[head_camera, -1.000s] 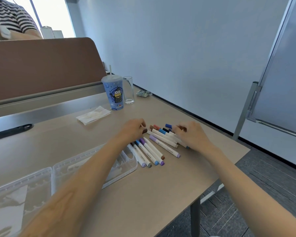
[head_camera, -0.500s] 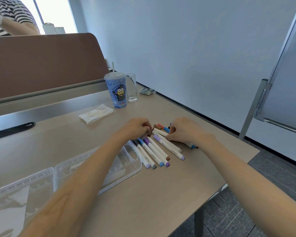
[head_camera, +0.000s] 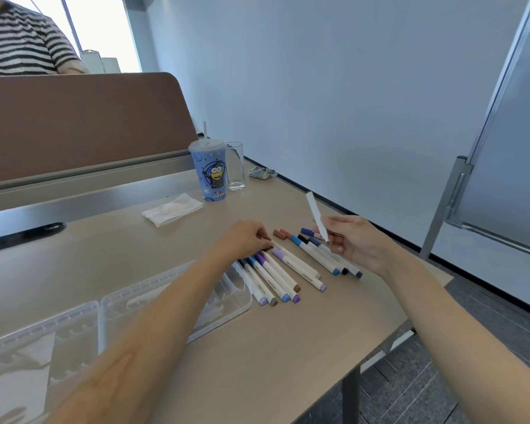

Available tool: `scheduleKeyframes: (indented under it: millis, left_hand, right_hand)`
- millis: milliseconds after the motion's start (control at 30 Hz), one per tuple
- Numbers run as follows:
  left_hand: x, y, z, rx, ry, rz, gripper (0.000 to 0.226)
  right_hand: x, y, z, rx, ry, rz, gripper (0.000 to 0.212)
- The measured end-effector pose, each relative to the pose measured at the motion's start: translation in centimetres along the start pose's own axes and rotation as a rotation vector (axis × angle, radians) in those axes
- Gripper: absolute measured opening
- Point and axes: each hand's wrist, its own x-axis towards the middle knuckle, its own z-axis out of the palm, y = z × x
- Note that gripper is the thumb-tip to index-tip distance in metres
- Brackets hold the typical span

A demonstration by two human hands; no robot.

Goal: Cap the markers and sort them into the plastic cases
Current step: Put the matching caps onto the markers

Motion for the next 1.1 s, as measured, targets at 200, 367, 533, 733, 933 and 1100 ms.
scheduleKeyframes:
  millis: [200, 367, 533, 733, 933, 1100]
  left_hand:
    - [0.0, -0.1, 0.1, -0.008, -0.013, -0.035, 0.023]
    - [-0.4, -0.5, -0.3, -0.062, -0.042, -0.009, 0.018]
    - [-1.4, -0.6, -0.5, -0.211, -0.038, 0.064, 0.012]
    - [-3.1, -0.4, -0.9, -0.427, -0.061, 0.173, 0.024]
    - [-3.4, -0.6, -1.2, -0.457, 0.000, 0.227, 0.021]
    - [-3.4, -0.4, -1.3, -0.388, -0.052, 0.251, 0.015]
  right_hand:
    - [-0.8, 0.4, -0.1, -0.012, 0.018, -0.025, 0.022]
    - [-1.2, 1.1, 0.5, -0.070, 0.080, -0.105, 0.022]
    - [-1.3, 1.5, 1.5, -0.100, 0.146, -0.207, 0.020]
    - [-1.2, 1.5, 2.0, 0.012, 0.232, -0.276, 0.027]
    - [-1.3, 1.5, 2.6, 0.055, 0.222, -0.265, 0.024]
    - [-1.4, 1.5, 2.9, 0.021, 0.231, -0.290, 0.024]
